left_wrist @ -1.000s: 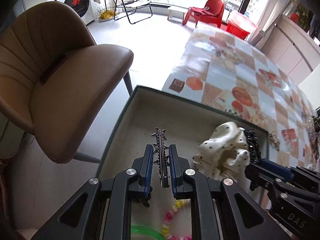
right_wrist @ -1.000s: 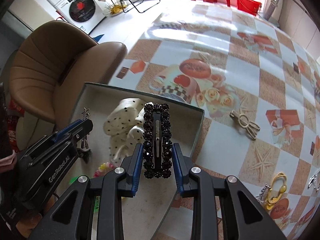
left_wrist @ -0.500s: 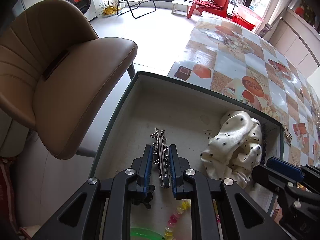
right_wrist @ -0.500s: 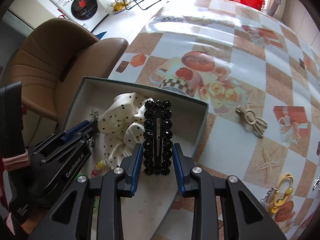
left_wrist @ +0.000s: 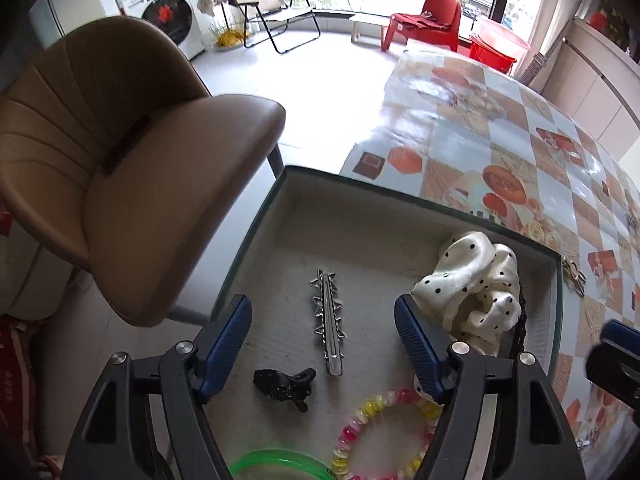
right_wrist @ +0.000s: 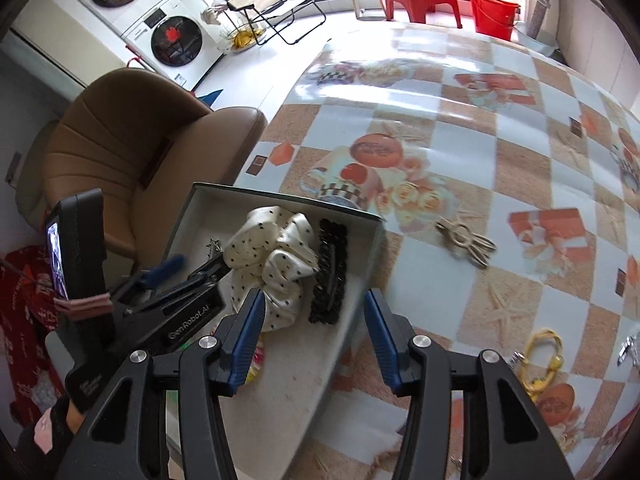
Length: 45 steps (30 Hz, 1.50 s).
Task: Organize jewelry
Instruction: 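Withdraw both open tools from the tray back over the table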
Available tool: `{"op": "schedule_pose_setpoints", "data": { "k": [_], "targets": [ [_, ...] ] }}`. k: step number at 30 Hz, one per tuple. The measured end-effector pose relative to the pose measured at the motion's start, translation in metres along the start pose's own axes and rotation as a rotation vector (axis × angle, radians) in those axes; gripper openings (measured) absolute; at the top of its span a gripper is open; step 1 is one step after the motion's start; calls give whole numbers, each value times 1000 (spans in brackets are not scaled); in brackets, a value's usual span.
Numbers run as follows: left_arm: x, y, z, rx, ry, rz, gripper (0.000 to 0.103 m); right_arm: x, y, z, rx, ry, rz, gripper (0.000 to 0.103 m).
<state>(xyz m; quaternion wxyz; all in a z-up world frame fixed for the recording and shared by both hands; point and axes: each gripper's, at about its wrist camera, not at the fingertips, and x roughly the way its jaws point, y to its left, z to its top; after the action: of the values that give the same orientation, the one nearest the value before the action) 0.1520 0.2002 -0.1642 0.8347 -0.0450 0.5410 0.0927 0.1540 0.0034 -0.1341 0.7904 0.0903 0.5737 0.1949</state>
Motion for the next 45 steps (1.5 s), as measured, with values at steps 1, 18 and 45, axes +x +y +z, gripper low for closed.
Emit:
{"op": "schedule_pose_setpoints", "data": {
  "k": [1,18,45],
  "targets": [
    [1,0,0,1,6,-6,77,-4,-4,-3,6,-3,-2,55],
    [-34,-31,-24,78,-16,23,103,-48,-95,-52,180,6,-68,81],
    [-104,-154,-118,207,60,-172,103,-73,-180,-89,246,65,-135,83]
  ]
}}
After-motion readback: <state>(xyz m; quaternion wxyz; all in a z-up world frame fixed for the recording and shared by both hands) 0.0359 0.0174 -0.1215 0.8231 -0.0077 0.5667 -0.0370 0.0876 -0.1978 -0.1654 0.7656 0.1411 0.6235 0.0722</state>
